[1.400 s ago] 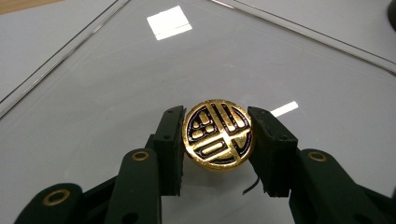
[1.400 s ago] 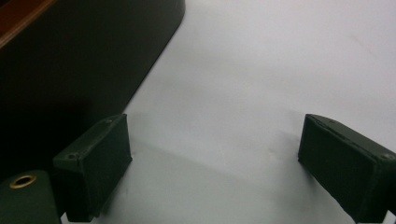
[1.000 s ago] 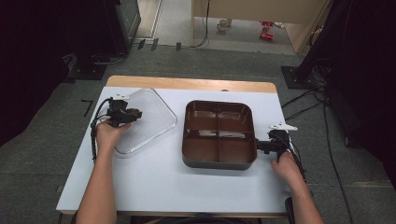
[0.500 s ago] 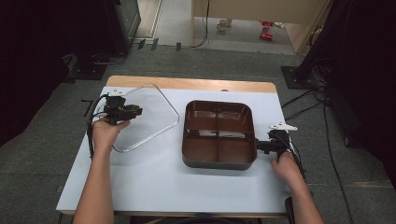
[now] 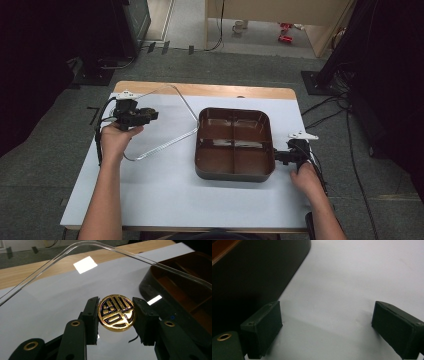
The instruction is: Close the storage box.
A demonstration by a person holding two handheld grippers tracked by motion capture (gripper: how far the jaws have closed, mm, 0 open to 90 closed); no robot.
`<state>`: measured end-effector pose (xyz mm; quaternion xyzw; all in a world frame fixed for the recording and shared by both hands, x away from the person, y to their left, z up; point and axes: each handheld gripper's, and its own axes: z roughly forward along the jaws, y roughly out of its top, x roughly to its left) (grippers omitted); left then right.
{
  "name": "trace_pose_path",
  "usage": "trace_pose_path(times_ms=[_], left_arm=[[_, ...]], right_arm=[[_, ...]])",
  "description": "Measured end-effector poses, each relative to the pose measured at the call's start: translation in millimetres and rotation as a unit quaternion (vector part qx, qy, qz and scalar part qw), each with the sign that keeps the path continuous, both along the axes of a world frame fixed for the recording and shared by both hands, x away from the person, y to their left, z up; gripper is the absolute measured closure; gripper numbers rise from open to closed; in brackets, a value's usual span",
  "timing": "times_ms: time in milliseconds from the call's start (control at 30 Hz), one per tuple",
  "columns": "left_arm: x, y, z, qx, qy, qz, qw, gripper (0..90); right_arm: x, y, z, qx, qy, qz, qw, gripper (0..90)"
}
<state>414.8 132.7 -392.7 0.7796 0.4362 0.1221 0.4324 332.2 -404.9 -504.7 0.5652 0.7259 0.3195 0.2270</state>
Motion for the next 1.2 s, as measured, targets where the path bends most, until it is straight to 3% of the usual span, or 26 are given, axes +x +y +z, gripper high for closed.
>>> trace_pose_path(times_ms=[367,600,800,967,1200], left_arm=[[-3.3,-23.0,14.7,0.007,-0.018,-0.034,0.9993,59.0],[-4.4,-44.0,17.9,0.012,-0.019,-0.063,0.9978,59.0],[-3.4,-61.5,17.6,-0.021,-0.006,-0.101,0.9947,59.0],[-7.2,-83.8,17.5,0.007,-0.015,-0.124,0.9922,59.0],[-9.9,-107.7,13.2,0.019,-0.016,-0.149,0.9885,59.1]], right_arm=[[-0.1,-0.1,-0.1,0.000,0.000,0.000,1.0000,8.8],[-0.1,-0.1,-0.1,0.000,-0.001,0.001,1.0000,8.8],[-0.2,-0.1,-0.1,-0.001,0.000,0.001,1.0000,8.8],[-0.2,0.0,-0.1,0.000,0.000,0.000,1.0000,8.8],[-0.1,-0.1,-0.2,0.000,-0.001,0.001,1.0000,8.8]])
